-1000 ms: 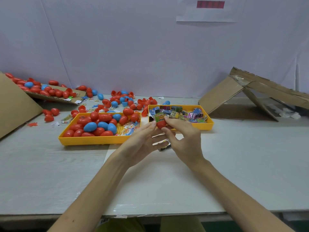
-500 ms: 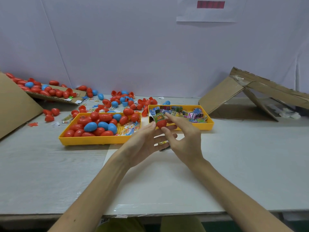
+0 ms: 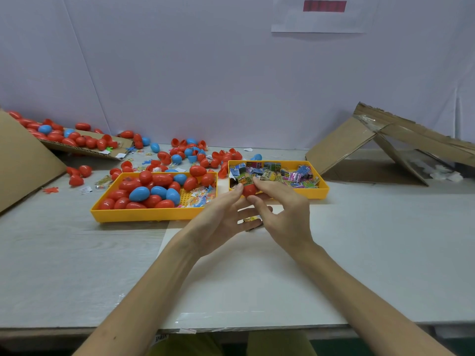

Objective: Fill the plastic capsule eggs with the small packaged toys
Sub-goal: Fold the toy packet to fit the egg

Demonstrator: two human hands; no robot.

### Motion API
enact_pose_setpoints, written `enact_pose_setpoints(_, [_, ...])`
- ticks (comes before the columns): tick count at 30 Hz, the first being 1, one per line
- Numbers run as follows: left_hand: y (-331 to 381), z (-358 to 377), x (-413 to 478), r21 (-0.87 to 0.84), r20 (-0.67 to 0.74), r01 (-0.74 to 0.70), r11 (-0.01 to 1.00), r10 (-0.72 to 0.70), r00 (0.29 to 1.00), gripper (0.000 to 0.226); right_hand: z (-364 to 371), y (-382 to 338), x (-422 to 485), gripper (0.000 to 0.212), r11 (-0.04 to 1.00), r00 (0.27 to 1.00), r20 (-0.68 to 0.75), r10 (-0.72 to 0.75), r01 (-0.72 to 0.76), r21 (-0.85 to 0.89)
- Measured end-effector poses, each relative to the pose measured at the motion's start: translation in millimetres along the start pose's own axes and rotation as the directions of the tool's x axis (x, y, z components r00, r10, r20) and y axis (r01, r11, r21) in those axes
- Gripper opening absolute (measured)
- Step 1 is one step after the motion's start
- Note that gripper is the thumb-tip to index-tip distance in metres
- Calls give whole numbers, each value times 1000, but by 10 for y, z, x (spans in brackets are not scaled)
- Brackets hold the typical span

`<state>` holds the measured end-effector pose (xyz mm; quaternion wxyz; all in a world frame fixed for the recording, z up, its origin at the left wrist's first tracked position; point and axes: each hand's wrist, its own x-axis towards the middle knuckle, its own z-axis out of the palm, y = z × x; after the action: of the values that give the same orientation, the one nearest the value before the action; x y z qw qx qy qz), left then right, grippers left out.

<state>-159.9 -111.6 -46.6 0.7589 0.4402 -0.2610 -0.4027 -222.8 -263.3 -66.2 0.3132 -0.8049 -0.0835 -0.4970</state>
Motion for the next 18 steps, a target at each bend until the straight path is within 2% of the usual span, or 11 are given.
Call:
enact_pose_setpoints(10, [2,16,-5,-24,-35,18,1000,-19,999,40,13,38,-14,29,1000,998,-51,-26,26,1])
enact_pose_setpoints(18, [17,36,-9,-15,-24,35,999,-36,999,51,-13,-50,28,39,998,999,30,39,-41,53])
